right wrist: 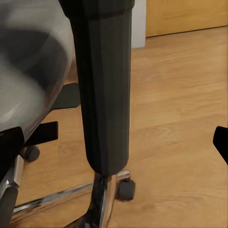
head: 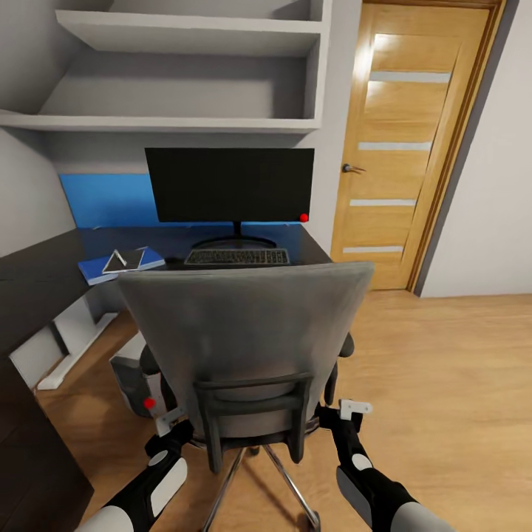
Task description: In the bedroom, organize the workspace by keeping the computer under the desk, ensuring the monitor is on the desk, placing the keyboard on the desk next to the monitor, placing the mouse on the desk next to the keyboard, moving the folder from the swivel chair onto the desk next to the mouse, stacking the notebook on top of the folder with the pen on top of the notebook, and positioning the swivel chair next to the desk.
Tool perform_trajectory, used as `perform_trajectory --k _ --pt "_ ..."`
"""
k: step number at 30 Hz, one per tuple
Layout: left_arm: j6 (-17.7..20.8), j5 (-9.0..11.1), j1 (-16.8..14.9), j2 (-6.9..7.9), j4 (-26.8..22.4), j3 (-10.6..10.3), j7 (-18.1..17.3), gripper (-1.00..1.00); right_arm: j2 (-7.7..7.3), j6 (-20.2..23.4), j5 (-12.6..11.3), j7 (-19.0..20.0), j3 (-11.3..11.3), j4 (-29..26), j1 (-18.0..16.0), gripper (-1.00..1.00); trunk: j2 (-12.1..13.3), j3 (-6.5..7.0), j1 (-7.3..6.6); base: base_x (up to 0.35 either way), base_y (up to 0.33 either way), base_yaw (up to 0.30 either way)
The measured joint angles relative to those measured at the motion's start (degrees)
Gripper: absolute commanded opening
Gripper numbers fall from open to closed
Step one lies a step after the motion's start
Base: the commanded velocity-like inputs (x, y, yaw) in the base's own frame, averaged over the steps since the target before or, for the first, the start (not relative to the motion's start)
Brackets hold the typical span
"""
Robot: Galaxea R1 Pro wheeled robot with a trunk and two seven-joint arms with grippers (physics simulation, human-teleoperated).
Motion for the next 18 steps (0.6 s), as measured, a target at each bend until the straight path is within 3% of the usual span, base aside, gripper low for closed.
perform_trajectory --k 18 --pt "0.0 0.1 0.0 -0.01 0.0 -0.1 -0.1 1.0 -0.08 0.0 0.0 0.1 0.1 0.0 0.0 1.0 0.0 -0.01 0.0 0.319 -0.041 0.001"
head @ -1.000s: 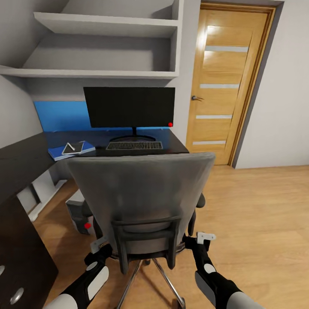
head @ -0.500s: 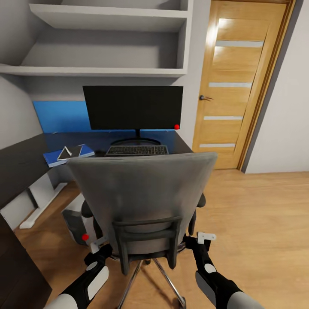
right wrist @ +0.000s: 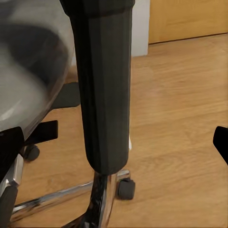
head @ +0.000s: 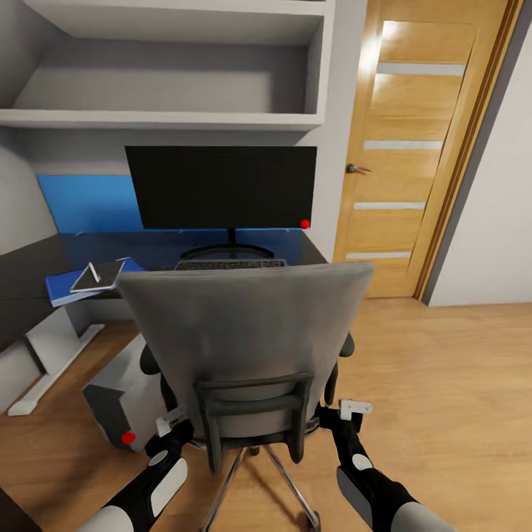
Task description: In the bedroom, organize the workspace by keeping the computer under the desk, ensuring the monitor is on the desk, placing the keyboard on the desk next to the monitor, placing the mouse on the desk next to the keyboard, moving the folder from the swivel chair onto the desk next to the mouse, stacking the notebook on top of the folder with the pen on top of the notebook, and positioning the swivel chair next to the desk.
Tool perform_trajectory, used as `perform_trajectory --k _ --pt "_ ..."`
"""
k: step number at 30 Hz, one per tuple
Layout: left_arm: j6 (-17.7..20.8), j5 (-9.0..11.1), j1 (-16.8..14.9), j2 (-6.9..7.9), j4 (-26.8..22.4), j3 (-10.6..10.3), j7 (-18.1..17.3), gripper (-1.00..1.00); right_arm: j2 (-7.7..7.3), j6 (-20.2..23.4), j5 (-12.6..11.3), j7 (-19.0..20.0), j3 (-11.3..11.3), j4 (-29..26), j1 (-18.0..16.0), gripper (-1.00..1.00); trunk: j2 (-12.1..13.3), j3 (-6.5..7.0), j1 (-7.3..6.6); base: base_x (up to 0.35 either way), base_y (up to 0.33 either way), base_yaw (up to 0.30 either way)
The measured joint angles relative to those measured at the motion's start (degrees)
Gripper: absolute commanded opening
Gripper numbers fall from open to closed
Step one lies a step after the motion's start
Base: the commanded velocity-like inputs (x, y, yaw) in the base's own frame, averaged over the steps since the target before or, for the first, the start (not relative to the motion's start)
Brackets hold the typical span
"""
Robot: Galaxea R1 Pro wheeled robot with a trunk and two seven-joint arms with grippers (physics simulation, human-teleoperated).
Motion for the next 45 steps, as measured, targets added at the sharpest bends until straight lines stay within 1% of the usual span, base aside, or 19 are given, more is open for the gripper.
perform_trajectory --k 4,9,45 --pt "0.0 0.0 0.0 0.0 0.0 0.0 0.0 1.0 -0.01 0.0 -0.1 0.0 0.0 0.0 0.0 1.0 0.0 0.0 0.01 0.252 -0.001 0.0" --pt "0.0 -0.3 0.0 -0.01 0.0 -0.1 -0.2 1.0 0.0 0.0 -0.1 0.1 0.1 0.0 0.0 1.0 0.0 0.01 0.06 -0.107 0.0 0.0" --pt "-0.1 -0.3 0.0 0.05 -0.1 -0.1 -0.2 1.0 0.07 0.0 -0.1 0.1 0.1 0.0 0.0 1.0 0.0 0.01 0.07 -0.329 0.0 0.0"
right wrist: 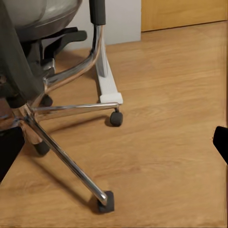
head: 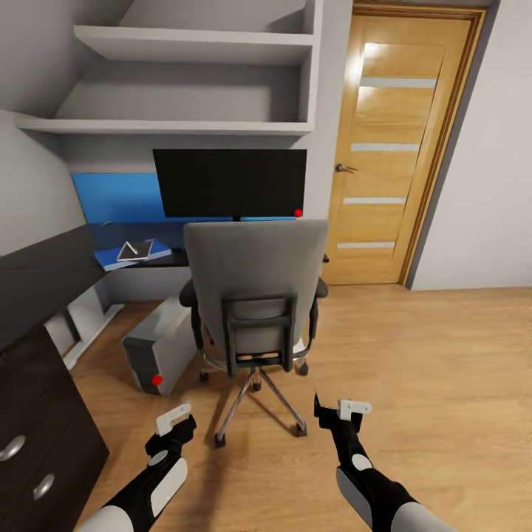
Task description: In the bedroom, organize the workspace by keeping the computer under the desk, ensuring the monitor is on the desk, placing the keyboard on the desk next to the monitor, placing the mouse on the desk next to the keyboard, moving the folder from the swivel chair onto the desk next to the mouse, stacking the notebook on top of the folder with the pen on top of the notebook, and positioning the swivel chair next to the desk.
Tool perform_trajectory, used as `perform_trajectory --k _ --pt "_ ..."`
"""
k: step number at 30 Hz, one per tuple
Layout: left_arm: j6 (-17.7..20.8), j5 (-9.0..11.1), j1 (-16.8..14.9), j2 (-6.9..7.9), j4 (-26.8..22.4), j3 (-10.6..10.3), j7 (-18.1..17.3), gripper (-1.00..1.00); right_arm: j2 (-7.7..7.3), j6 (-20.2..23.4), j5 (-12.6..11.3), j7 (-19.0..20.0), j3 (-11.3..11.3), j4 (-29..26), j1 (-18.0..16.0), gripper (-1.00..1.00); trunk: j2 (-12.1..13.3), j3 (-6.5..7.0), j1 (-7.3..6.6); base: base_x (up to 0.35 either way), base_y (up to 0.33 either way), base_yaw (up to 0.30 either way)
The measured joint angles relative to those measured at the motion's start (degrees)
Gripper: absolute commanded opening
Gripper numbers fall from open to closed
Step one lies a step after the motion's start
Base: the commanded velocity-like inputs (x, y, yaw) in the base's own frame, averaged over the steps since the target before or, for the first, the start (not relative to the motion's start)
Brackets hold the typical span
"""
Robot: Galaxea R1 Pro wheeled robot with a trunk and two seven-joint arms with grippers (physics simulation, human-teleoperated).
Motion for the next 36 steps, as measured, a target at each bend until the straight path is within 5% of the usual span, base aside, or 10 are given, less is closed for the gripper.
perform_trajectory --k 6,24,36 --pt "0.1 0.0 0.0 -0.02 0.0 0.0 0.0 1.0 0.01 0.0 -0.1 0.0 -0.1 0.0 0.0 1.0 0.0 0.0 0.0 -0.336 0.0 0.0" --pt "0.6 0.4 0.0 -0.19 0.7 0.0 -0.2 1.0 0.04 -0.1 0.0 -0.1 -0.4 5.4 -0.1 1.0 7.2 3.23 -3.98 -0.231 0.0 0.0" --pt "-0.2 0.6 0.0 -1.64 20.7 -0.1 -2.7 1.0 0.27 -0.2 0.0 -0.1 0.2 12.9 -0.1 1.0 12.0 5.38 -6.62 -0.003 0.0 0.0"
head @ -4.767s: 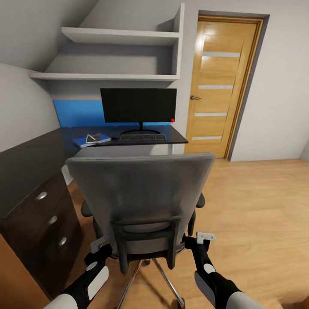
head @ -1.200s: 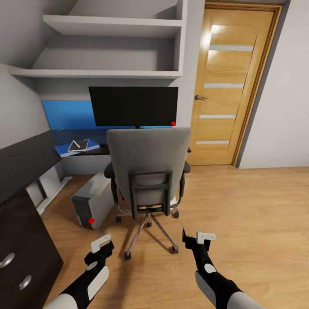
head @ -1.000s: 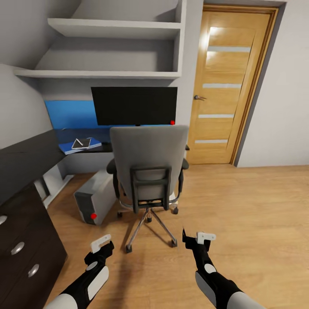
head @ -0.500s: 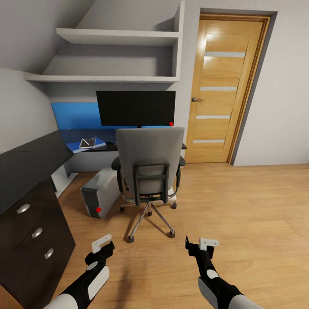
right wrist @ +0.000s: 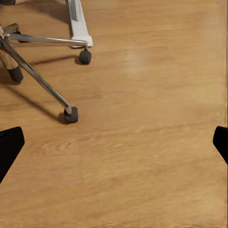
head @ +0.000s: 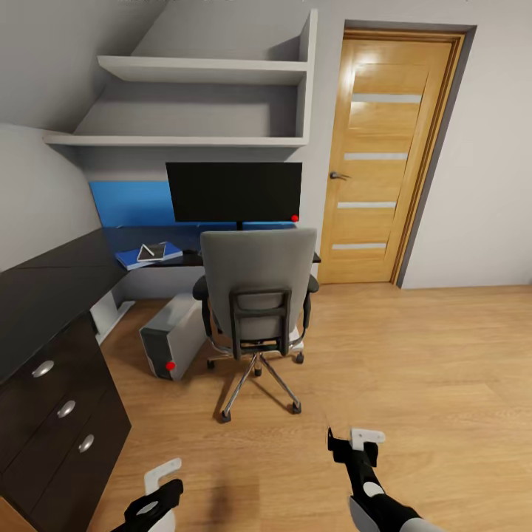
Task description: In the bedroom, organize the workspace by keeping the computer under the desk, ensuring the monitor is on the desk, placing the keyboard on the desk next to the monitor, placing the mouse on the desk next to the keyboard, moving the folder from the swivel chair onto the desk next to the mouse, stacking the notebook on top of the folder with the pen on top of the notebook, and positioning the swivel chair next to the desk.
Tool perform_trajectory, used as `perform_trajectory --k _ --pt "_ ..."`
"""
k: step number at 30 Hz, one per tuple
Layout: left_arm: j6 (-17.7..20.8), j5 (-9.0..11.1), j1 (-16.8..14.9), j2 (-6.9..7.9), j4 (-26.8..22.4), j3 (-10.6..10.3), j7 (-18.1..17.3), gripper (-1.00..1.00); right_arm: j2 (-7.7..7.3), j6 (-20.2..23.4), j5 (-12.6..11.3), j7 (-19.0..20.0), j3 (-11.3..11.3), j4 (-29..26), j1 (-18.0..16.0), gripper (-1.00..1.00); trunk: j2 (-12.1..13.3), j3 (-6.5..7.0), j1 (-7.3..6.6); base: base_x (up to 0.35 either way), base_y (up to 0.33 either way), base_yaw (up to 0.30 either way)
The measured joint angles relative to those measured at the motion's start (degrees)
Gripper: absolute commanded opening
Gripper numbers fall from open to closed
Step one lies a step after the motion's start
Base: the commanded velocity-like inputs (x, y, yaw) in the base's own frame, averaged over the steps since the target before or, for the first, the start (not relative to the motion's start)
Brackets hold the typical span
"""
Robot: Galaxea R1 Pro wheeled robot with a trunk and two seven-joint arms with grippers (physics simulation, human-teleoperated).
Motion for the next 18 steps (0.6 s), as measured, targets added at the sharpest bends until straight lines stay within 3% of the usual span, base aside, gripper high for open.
perform_trajectory --k 6,7,13,18 --pt "-0.1 0.3 0.0 0.01 3.5 0.1 -7.3 1.0 0.01 -0.1 0.0 -0.1 0.0 4.1 0.1 1.0 2.4 1.08 -1.32 0.0 0.0 0.0" --pt "-0.1 0.4 0.7 0.01 4.1 0.1 -10.3 1.0 -0.15 -3.4 -0.3 -0.1 -0.2 7.0 0.2 1.0 2.8 1.25 -1.54 0.0 0.0 0.0" --pt "0.0 0.4 1.1 0.17 4.2 0.1 -11.0 1.0 0.05 -6.3 -0.4 -0.1 0.0 10.3 0.5 1.0 5.2 2.33 -2.86 0.0 0.0 0.0" --pt "0.0 0.4 1.1 0.81 4.2 0.1 -11.1 1.0 0.0 -6.3 -0.3 -0.2 0.0 10.4 0.6 1.0 7.2 3.23 -3.95 0.0 0.0 0.0"
